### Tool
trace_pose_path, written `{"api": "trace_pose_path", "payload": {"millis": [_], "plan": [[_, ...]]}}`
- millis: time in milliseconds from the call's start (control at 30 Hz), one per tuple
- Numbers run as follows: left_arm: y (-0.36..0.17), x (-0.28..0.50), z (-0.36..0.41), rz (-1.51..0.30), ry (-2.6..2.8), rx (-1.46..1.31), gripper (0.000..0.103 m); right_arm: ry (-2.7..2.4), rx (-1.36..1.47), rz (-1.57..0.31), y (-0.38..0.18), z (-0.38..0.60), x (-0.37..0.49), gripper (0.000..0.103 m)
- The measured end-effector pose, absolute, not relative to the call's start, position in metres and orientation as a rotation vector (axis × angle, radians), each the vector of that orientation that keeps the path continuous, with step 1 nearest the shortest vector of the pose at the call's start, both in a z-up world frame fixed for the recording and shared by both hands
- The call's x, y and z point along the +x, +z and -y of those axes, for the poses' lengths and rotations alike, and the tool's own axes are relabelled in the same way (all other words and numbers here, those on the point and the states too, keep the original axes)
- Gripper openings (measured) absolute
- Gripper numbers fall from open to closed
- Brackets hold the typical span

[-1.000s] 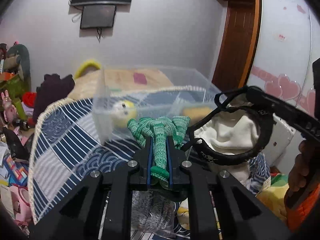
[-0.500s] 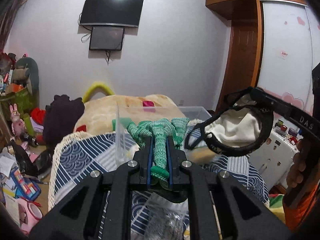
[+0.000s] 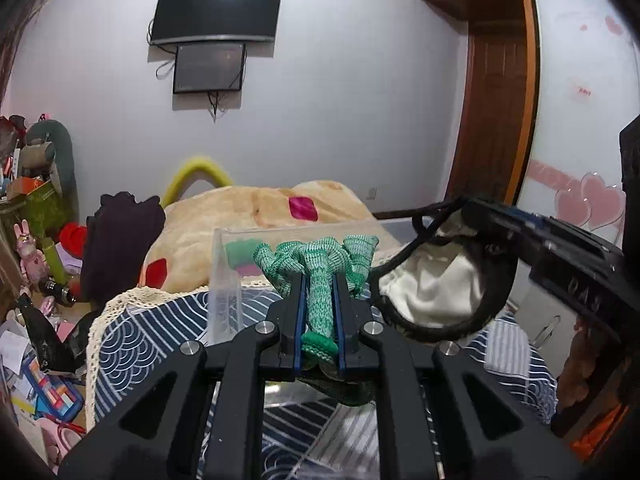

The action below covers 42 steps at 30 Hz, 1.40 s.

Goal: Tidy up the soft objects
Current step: 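Drop the glove and cap into the clear box, opening both tools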

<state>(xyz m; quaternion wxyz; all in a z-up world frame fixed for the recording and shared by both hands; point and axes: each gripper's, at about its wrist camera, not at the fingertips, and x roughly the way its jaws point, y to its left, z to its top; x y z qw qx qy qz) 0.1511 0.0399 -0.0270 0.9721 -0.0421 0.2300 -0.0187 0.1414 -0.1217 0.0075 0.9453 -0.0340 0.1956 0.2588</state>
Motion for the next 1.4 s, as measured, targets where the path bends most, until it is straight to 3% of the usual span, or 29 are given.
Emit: {"api": "trace_pose_path", "payload": {"millis": [467,600,733,800,933,1067,1200,1400], "plan": [[-0.060,0.197,-0.023,-0.591,-0.034,-0.036,0.012,0.522,-0.134,-0.572,-0.031,0.132,0.166,0.017],[-0.064,0.199,-0.023,-0.615,-0.018,-0.040,0.015,0.507,-0.166,-0.609,-0.038,0.131,0.167,0.023],[-0.063,0.195,-0.025,-0.622,-0.027,-0.058,0.034,0.476,-0.183,-0.619,-0.035,0.135,0.165,0.035],[-0.060,0.190,-0.024,-0.613,-0.031,-0.058,0.040,0.477,-0.182,-0.619,-0.031,0.138,0.162,0.050],[-0.050,0.176,-0.026,-0.580,-0.032,-0.056,0.062,0.466,-0.180,-0.597,-0.024,0.142,0.157,0.061],[-0.036,0.159,-0.027,-0.542,-0.033,-0.057,0.077,0.446,-0.186,-0.561,-0.014,0.145,0.147,0.081],[-0.020,0.136,-0.030,-0.492,-0.023,-0.066,0.097,0.443,-0.166,-0.513,0.001,0.153,0.130,0.082],[-0.008,0.101,-0.036,-0.447,-0.007,-0.083,0.102,0.475,-0.155,-0.485,0.013,0.155,0.106,0.083]]}}
